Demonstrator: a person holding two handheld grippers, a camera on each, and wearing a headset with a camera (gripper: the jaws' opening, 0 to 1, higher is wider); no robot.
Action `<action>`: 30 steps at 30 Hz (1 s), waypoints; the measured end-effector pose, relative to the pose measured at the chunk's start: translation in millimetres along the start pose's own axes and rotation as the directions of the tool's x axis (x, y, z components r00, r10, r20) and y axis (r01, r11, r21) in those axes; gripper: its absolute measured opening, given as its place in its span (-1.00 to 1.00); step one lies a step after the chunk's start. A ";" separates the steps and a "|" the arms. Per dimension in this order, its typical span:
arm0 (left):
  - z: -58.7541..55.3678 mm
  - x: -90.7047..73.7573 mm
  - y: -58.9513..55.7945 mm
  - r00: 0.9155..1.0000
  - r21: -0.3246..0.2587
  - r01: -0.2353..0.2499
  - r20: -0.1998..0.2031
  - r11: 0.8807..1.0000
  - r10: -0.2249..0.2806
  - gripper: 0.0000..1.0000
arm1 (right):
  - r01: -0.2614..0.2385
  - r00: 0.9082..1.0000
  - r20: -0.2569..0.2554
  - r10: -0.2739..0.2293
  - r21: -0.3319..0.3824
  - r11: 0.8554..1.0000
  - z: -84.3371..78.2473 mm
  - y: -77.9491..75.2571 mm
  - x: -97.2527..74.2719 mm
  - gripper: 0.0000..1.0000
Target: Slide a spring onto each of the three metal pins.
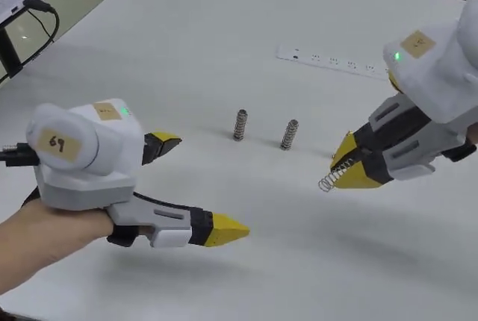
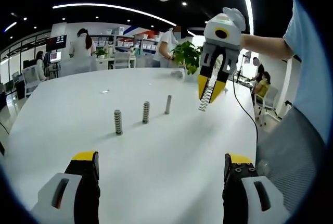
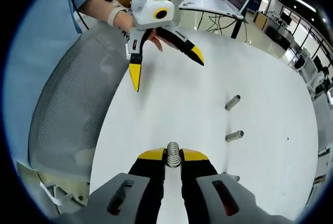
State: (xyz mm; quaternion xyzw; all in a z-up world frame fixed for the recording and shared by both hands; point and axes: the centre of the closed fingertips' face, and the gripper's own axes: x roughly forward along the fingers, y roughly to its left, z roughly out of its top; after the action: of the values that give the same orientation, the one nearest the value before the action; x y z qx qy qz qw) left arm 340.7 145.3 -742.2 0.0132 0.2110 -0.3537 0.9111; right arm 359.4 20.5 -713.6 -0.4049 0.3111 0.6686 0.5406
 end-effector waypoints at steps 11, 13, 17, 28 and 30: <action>-4.8 -0.2 3.6 1.000 -0.008 -0.006 -0.006 1.000 0.006 0.92 | 0.066 0.992 -0.110 -0.067 -0.015 0.998 -29.8 -49.6 -21.1 -0.84; -4.6 0.2 1.6 1.000 0.003 0.002 -0.006 1.000 -0.002 0.91 | 0.072 0.990 -0.121 -0.073 -0.013 0.997 -33.1 -58.3 -22.4 -0.84; -5.7 1.4 1.5 1.000 0.000 0.003 -0.009 1.000 -0.003 0.90 | 0.081 0.985 -0.149 -0.082 -0.016 0.997 -39.9 -69.8 -22.5 -0.84; -6.2 0.4 3.4 1.000 -0.006 0.002 -0.006 1.000 -0.002 0.87 | 0.087 0.977 -0.196 -0.088 -0.011 0.996 -51.0 -90.2 -18.5 -0.84; -6.4 0.5 3.9 1.000 -0.007 0.002 -0.006 1.000 -0.002 0.87 | 0.083 0.976 -0.203 -0.084 -0.013 0.996 -51.3 -92.6 -17.0 -0.84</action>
State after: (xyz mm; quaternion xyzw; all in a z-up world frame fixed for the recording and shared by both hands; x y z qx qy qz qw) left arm 341.1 149.0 -748.7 0.0107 0.2149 -0.3537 0.9103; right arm 461.6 -10.8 -721.1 -0.4852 0.3460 0.6011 0.5324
